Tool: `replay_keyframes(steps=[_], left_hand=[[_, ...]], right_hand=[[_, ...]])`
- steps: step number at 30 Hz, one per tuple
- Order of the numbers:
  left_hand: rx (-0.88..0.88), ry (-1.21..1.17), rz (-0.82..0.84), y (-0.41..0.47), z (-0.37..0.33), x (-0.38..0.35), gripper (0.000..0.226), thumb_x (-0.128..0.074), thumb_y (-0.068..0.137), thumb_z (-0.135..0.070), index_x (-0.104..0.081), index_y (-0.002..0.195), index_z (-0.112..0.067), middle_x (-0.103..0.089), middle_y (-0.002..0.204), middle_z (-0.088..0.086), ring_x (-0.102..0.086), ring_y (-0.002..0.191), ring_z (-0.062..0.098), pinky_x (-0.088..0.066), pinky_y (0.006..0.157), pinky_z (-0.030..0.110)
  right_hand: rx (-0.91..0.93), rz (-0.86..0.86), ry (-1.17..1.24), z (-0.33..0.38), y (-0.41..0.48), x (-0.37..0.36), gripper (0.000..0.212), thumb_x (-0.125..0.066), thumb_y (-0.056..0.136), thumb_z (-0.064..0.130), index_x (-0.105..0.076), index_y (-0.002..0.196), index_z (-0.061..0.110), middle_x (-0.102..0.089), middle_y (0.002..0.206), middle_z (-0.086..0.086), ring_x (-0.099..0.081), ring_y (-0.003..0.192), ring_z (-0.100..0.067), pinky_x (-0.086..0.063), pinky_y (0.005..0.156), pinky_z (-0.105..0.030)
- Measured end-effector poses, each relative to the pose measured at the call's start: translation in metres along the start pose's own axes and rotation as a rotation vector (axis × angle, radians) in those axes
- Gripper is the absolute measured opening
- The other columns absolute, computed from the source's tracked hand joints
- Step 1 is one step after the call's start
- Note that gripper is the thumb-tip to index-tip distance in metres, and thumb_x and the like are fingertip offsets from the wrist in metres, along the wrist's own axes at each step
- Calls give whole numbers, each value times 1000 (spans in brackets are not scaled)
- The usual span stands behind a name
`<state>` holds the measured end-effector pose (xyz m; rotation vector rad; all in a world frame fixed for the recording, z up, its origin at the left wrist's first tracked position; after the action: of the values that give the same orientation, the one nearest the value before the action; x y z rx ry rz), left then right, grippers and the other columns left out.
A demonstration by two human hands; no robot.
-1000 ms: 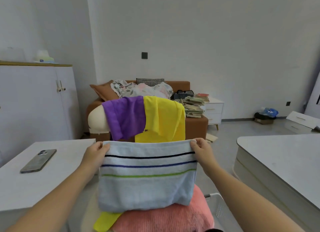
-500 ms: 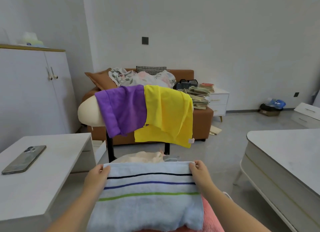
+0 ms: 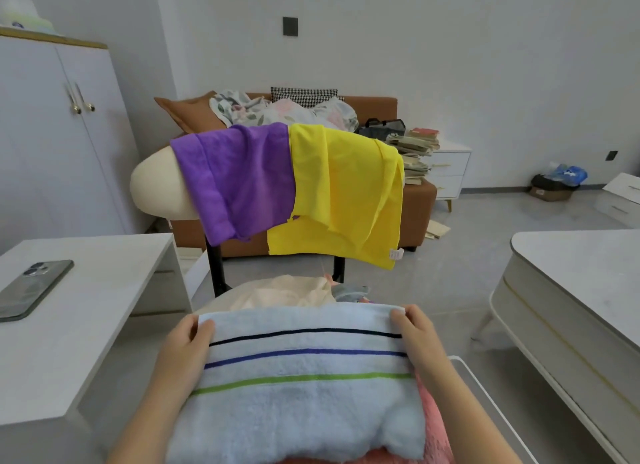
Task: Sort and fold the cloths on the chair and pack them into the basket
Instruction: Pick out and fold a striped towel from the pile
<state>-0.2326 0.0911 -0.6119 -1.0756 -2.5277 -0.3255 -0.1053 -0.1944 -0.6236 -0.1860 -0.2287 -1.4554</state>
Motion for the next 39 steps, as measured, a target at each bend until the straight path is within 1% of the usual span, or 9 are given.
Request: replay_keyframes(steps=[7, 9, 13, 16, 20, 26, 32, 36, 39], left_hand=[[-82, -200, -55, -16, -16, 19, 22, -47, 97, -23, -55, 82, -11, -60, 75, 16, -58, 69, 34, -45, 59, 36], [-26, -337, -10, -20, -20, 26, 20, -47, 98, -21, -57, 85, -11, -63, 78, 14, -62, 70, 32, -50, 59, 37], [304, -732, 352, -33, -25, 45, 32, -43, 94, -25, -69, 98, -6, -70, 92, 21, -70, 74, 32, -58, 56, 37], [450, -676, 494, -38, -20, 52, 40, -41, 95, -28, -72, 100, -3, -69, 102, 25, -68, 88, 40, -57, 69, 43], [279, -529, 236, -29, -6, 44, 22, -48, 96, -19, -65, 101, -7, -68, 102, 23, -63, 94, 39, -48, 81, 48], [29, -219, 11, -23, -9, 26, 16, -50, 96, -12, -60, 90, -2, -65, 82, 14, -58, 72, 25, -43, 62, 33], [82, -1, 167, -13, 7, 23, 30, -54, 92, -14, -40, 66, -8, -40, 61, 6, -39, 60, 20, -28, 59, 32], [95, -12, 279, -10, 7, 27, 39, -59, 73, -38, -57, 84, 0, -62, 75, 17, -58, 72, 33, -41, 67, 35], [81, -55, 333, -11, 7, 29, 40, -61, 65, -38, -62, 85, -3, -68, 78, 13, -63, 75, 28, -45, 68, 35]], right_hand=[[208, -114, 133, 11, -11, 11, 16, -52, 97, 20, -53, 83, 12, -51, 72, 2, -45, 62, -3, -39, 57, -19], [155, -21, 271, 14, -14, 17, 18, -49, 97, 18, -52, 80, 15, -51, 70, 3, -48, 64, -8, -41, 57, -25], [-104, 337, 543, 18, -25, 33, 22, -62, 82, 27, -56, 93, 9, -55, 82, -14, -55, 73, -23, -44, 61, -32], [-209, 480, 568, 18, -31, 39, 35, -61, 84, 29, -57, 108, 3, -59, 92, -20, -57, 84, -32, -50, 66, -37], [-219, 337, 447, 9, -27, 31, 23, -49, 95, 22, -61, 99, 3, -63, 90, -17, -59, 83, -29, -48, 68, -36], [-102, 138, 267, 5, -20, 15, 21, -50, 96, 20, -55, 77, 14, -49, 72, -2, -45, 68, -15, -35, 60, -30], [3, 224, -140, -6, -9, 13, 14, -52, 93, 14, -56, 80, 10, -49, 71, 3, -43, 66, -11, -36, 60, -23], [34, 303, -159, -10, -3, 17, 19, -56, 90, 18, -56, 71, 17, -47, 68, 5, -43, 67, -11, -34, 62, -26], [76, 315, -100, -8, -4, 23, 20, -56, 79, 32, -58, 64, 20, -48, 67, 4, -44, 66, -10, -34, 62, -24]])
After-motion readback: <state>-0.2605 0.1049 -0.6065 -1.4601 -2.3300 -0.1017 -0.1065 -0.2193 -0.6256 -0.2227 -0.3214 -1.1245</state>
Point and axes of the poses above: each hand's wrist, its own y-axis towards the middle knuckle, its own x-axis out of the back of the hand, z = x × y, the point moved 1 cm from there along y, towards the middle knuckle
